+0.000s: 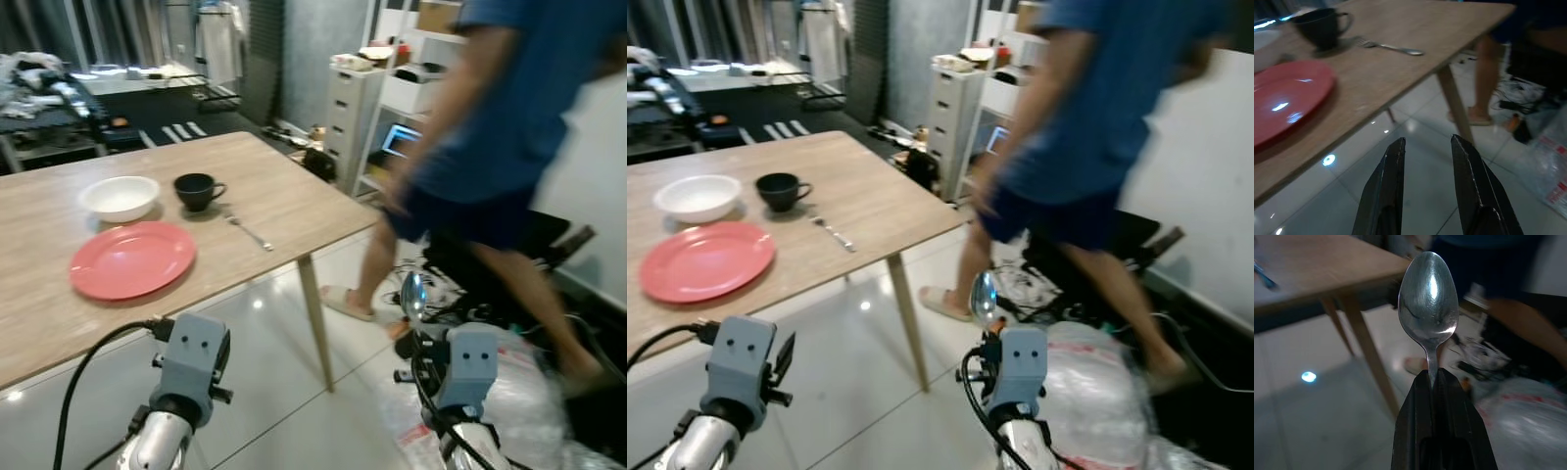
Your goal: Setting the table
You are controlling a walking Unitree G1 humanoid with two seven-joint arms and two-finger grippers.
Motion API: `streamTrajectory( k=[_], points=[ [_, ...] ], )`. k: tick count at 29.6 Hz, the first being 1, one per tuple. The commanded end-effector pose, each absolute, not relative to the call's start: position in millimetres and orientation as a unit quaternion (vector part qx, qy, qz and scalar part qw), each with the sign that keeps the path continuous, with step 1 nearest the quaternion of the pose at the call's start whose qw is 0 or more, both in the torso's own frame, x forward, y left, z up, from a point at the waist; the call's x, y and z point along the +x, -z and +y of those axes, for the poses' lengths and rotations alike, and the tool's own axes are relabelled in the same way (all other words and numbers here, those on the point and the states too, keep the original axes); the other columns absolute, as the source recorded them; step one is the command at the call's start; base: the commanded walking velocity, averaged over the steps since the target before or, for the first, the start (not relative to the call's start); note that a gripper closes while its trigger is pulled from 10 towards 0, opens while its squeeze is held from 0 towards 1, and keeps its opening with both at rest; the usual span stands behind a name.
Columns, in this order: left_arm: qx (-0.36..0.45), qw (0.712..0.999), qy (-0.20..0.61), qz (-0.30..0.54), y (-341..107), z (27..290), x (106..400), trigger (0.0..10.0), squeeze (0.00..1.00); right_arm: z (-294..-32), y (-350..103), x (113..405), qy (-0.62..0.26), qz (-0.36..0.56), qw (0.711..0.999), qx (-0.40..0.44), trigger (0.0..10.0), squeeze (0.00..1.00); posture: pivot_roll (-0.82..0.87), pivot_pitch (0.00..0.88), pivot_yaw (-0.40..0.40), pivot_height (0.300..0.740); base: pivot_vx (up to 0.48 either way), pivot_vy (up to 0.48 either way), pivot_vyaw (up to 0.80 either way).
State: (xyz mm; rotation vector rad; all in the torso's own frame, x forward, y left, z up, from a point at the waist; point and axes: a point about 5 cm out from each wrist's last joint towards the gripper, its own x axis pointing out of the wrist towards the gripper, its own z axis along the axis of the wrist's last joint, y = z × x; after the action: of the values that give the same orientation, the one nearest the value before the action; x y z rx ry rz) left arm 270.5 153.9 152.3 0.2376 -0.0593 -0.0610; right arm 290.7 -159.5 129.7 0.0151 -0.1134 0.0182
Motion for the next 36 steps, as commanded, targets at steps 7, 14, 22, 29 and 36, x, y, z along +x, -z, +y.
streamTrajectory(
  k=[7,14,22,29,36],
  points=[
    [0.113,0.982,0.028,0.15,-59.5,180.5,246.9,10.0,0.0,-172.1,-47.6,269.0,-0.048,0.122,0.99,-0.041,10.0,0.0,0.05,0.132,0.009,0.74,0.0,0.0,-0.8],
    [0.128,0.952,0.05,0.272,2.3,203.4,203.7,10.0,0.0,-188.0,13.8,228.9,-0.072,0.265,0.96,-0.062,10.0,0.0,0.05,0.141,0.004,0.74,0.0,0.0,-0.8],
    [0.15,0.951,0.084,0.259,5.3,197.4,197.4,10.0,0.0,-186.5,18.4,224.3,-0.066,0.267,0.96,-0.052,10.0,0.0,0.04,0.145,0.004,0.74,0.0,0.0,-0.8],
    [0.15,0.956,0.119,0.222,-0.1,185.4,208.2,10.0,0.0,-176.7,12.5,234.4,-0.075,0.24,0.967,-0.04,10.0,0.0,0.04,0.141,0.009,0.74,0.0,0.0,-0.8],
    [0.146,0.964,0.109,0.193,-8.9,187.5,216.4,10.0,0.0,-176.4,1.6,242.1,-0.07,0.209,0.975,-0.036,10.0,0.0,0.04,0.139,0.011,0.74,0.0,0.0,-0.8]
  ],
)
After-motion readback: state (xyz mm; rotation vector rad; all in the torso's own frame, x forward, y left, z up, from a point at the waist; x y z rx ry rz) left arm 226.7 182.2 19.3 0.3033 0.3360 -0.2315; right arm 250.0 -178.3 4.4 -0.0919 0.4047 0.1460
